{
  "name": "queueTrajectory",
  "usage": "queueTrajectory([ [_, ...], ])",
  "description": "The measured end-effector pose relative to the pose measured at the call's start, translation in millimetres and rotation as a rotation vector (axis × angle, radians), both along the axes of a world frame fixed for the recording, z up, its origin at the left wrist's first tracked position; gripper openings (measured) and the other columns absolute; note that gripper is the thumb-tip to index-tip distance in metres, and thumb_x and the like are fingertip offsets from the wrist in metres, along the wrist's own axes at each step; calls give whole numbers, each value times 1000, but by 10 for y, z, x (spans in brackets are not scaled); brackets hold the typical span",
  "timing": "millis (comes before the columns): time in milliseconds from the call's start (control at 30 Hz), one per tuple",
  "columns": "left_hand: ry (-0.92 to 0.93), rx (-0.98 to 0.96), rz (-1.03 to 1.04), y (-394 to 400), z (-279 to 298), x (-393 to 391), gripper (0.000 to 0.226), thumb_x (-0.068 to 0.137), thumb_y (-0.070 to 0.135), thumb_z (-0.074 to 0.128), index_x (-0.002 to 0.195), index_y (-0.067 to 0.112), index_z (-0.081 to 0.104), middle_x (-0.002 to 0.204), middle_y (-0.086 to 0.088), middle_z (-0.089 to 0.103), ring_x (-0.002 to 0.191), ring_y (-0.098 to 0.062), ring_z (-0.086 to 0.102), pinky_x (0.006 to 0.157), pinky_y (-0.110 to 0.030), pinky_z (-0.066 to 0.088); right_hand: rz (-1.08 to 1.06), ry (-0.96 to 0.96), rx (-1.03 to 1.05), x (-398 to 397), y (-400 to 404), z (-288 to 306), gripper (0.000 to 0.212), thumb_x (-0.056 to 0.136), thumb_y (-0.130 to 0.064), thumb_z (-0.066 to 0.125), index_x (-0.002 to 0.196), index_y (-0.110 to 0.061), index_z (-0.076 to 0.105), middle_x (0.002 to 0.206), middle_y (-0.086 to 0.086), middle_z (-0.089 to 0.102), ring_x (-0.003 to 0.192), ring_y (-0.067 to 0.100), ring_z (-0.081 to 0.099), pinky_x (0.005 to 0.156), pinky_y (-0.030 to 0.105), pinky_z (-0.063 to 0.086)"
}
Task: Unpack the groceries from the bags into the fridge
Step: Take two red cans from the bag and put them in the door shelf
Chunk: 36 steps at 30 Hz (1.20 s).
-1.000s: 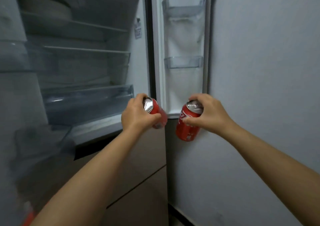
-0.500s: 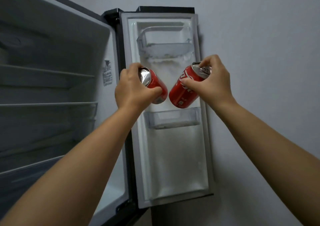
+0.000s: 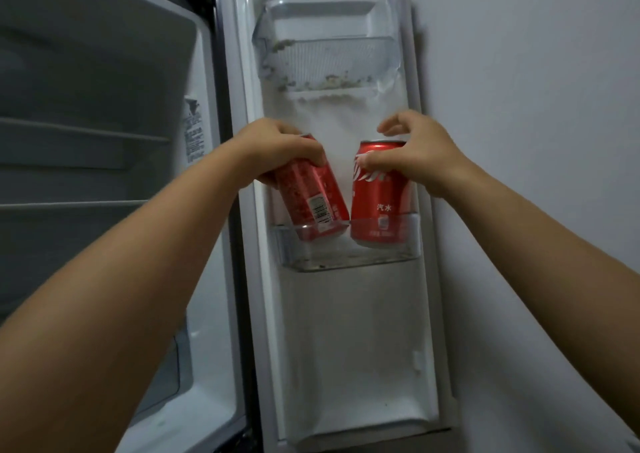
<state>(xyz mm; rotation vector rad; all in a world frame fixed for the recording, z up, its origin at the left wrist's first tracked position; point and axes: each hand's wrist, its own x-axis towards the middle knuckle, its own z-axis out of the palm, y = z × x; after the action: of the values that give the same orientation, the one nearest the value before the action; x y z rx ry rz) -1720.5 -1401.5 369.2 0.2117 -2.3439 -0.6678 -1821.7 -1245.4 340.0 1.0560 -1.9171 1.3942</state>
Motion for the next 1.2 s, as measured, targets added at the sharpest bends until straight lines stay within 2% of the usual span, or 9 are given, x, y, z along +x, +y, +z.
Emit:
queueTrajectory([
  [100, -196, -33, 47, 36, 98, -24, 27, 83, 33, 62, 100, 13, 58, 75, -2, 58, 61, -12, 53, 31, -8, 39, 32, -19, 143, -15, -67, 42, 54, 72, -21, 77, 118, -12, 50, 112, 1, 46, 100, 17, 49, 78, 30, 48],
  [233, -365, -88, 63, 140, 113, -133, 15, 88, 31, 57, 82, 17, 55, 73, -1, 56, 61, -11, 52, 28, -6, 38, 113, -107, 178, -71, -112, 86, 46, 75, -14, 74, 113, -13, 49, 103, 1, 51, 87, 17, 55, 71, 30, 48],
  [367, -349, -104, 19, 155, 32, -213, 18, 95, 29, 47, 104, 13, 49, 74, -1, 53, 58, -11, 52, 28, -8, 38, 176, -170, 172, -121, -126, 72, 23, 81, -17, 67, 94, -13, 48, 82, -1, 55, 74, 15, 56, 59, 24, 41],
  [467, -274, -80, 18, 118, -113, -232, 25, 100, 27, 36, 116, 10, 43, 86, -8, 55, 65, -14, 51, 48, -19, 47, 85, -75, 205, -142, -195, -8, 23, 91, -23, 55, 105, -5, 56, 102, 11, 63, 95, 26, 59, 74, 31, 48],
  [600, -210, -112, 73, 96, -268, -230, 41, 101, 24, 31, 139, 9, 31, 129, -19, 52, 106, -29, 55, 91, -37, 46, -175, 108, 316, -113, -317, -80, 41, 99, -19, 32, 133, 2, 37, 143, 20, 35, 131, 32, 36, 106, 34, 31],
  [800, -178, -181, 210, 132, -314, -248, 43, 101, 25, 34, 141, 9, 32, 132, -17, 51, 116, -30, 53, 90, -35, 46, -262, 143, 492, -160, -394, -144, 47, 97, -15, 31, 140, 3, 26, 146, 21, 30, 134, 34, 33, 113, 39, 29],
  [1000, -200, -248, 341, 213, -295, -178, 35, 97, 17, 41, 131, 8, 45, 120, -14, 58, 101, -26, 56, 92, -36, 48, -258, 250, 449, -107, -279, -207, 41, 94, -20, 37, 130, -2, 46, 137, 19, 42, 130, 33, 38, 106, 39, 34],
  [1100, -183, -375, 459, 292, -285, -122, 35, 94, 14, 46, 129, 13, 51, 121, -10, 59, 106, -26, 57, 88, -35, 47, -204, 352, 431, -39, -233, -220, 39, 91, -17, 44, 127, -6, 54, 138, 16, 45, 130, 29, 40, 106, 37, 36],
  [1200, -147, -481, 573, 361, -358, -55, 36, 91, 13, 51, 126, 17, 55, 119, -9, 61, 108, -27, 58, 84, -36, 49, -186, 426, 364, 26, -235, -239, 32, 86, -13, 46, 111, -4, 64, 122, 15, 59, 114, 31, 53, 96, 41, 45],
])
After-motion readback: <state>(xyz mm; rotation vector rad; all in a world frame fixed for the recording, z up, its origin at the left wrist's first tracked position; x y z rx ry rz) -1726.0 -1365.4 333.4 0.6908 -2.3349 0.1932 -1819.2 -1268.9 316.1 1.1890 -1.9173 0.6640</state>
